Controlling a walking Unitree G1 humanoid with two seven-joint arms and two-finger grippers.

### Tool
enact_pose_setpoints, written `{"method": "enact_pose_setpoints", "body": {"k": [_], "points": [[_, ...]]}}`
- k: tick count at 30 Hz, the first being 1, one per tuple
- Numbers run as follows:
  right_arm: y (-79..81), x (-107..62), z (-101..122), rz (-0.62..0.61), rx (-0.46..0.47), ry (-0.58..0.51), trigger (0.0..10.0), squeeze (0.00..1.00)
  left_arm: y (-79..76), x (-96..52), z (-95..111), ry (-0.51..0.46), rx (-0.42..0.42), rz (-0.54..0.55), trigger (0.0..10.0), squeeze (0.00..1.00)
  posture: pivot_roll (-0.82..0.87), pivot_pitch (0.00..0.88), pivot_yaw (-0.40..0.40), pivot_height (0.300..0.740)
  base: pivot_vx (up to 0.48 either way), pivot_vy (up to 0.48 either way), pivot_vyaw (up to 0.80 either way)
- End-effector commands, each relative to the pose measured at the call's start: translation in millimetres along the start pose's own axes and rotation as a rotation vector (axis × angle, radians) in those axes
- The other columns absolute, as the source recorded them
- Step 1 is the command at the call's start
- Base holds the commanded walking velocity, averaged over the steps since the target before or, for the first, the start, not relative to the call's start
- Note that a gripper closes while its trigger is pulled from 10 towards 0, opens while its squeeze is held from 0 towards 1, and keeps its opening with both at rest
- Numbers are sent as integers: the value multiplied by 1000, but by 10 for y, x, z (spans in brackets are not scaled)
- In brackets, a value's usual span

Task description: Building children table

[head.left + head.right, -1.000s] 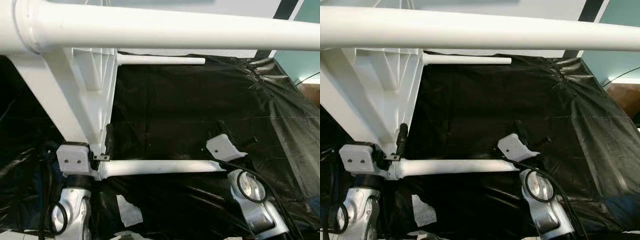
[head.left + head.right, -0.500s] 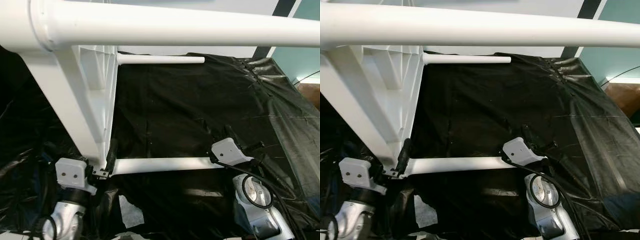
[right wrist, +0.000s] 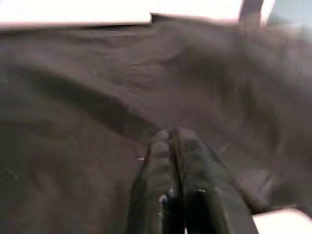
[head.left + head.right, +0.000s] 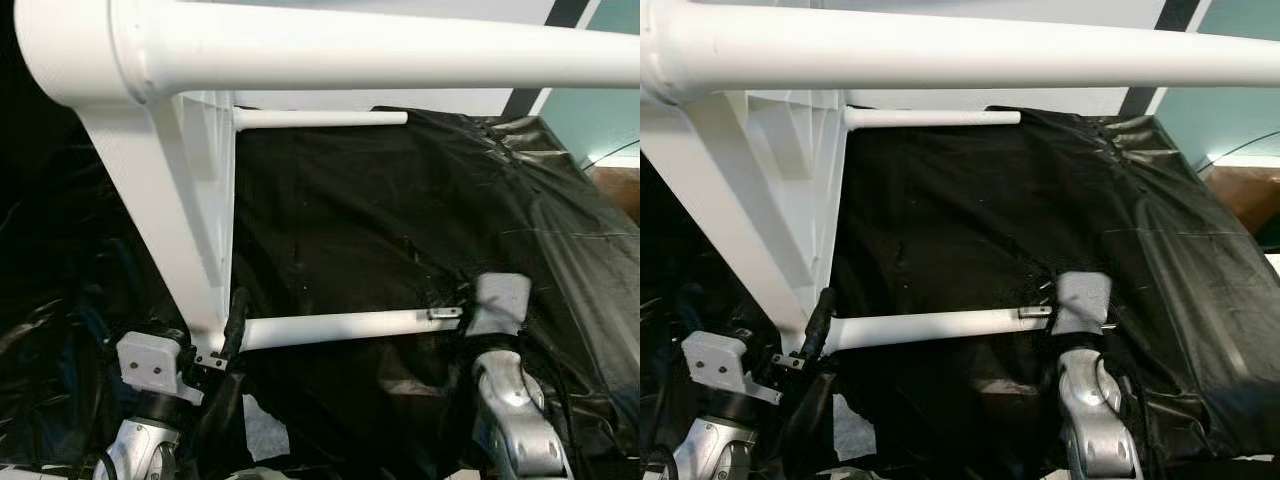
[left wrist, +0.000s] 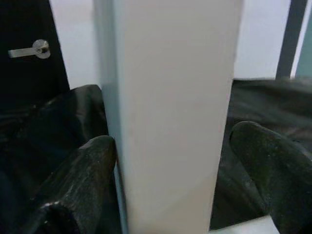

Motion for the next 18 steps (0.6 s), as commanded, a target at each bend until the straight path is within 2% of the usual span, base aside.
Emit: {"method": "enact_pose_setpoints", "body": {"k": [1, 2, 3, 8, 11, 13, 14, 16, 17, 18], "points": [[-65, 8, 11, -5, 81, 11, 10000, 0, 1, -1, 20, -2, -19, 5, 10000, 0, 86, 46, -46, 740, 0, 0, 0], [-51, 26, 40, 6, 64, -3, 10000, 0, 8, 6, 31, -6, -27, 6, 10000, 0, 84, 41, -45, 740, 0, 0, 0], [1, 31, 69, 34, -23, -24, 10000, 0, 35, 9, 29, -7, -30, 3, 10000, 0, 86, 37, -49, 740, 0, 0, 0], [7, 14, 66, 37, -92, -32, 10000, 0, 131, 9, 18, -9, -37, 26, 10000, 0, 90, 34, -55, 740, 0, 0, 0], [3, -14, 84, 39, -181, -60, 10000, 0, 300, 27, 34, -18, -70, 84, 10000, 0, 86, 34, -62, 740, 0, 0, 0], [7, -14, 115, 35, -215, -79, 10000, 0, 506, 71, 72, -42, -72, 147, 10000, 0, 85, 32, -61, 740, 0, 0, 0], [7, -14, 115, 35, -215, -79, 10000, 0, 506, 71, 72, -42, -72, 147, 10000, 0, 85, 32, -61, 740, 0, 0, 0], [-4, -5, 130, 36, -203, -76, 10000, 0, 726, 107, 78, -59, -59, 216, 10000, 0, 84, 30, -61, 740, 0, 0, 0], [-4, -5, 130, 36, -203, -76, 10000, 0, 726, 107, 78, -59, -59, 216, 10000, 0, 84, 30, -61, 740, 0, 0, 0], [-8, 11, 134, 36, -190, -70, 10000, 0, 784, 149, 1, -39, -4, 238, 10000, 0, 71, 27, -56, 740, 0, 0, 0]]}}
Point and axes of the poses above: a point about 5 cm out from each wrist's last joint towards the gripper, its own x axis pointing out of the wrist towards the gripper, its own z axis along the axis of the wrist's last joint, y = z × x, the point moved 5 cm from there along x, pointing out of the wrist towards the gripper, and after that the axes turned 2 degrees about x, right-handed, at the moved point
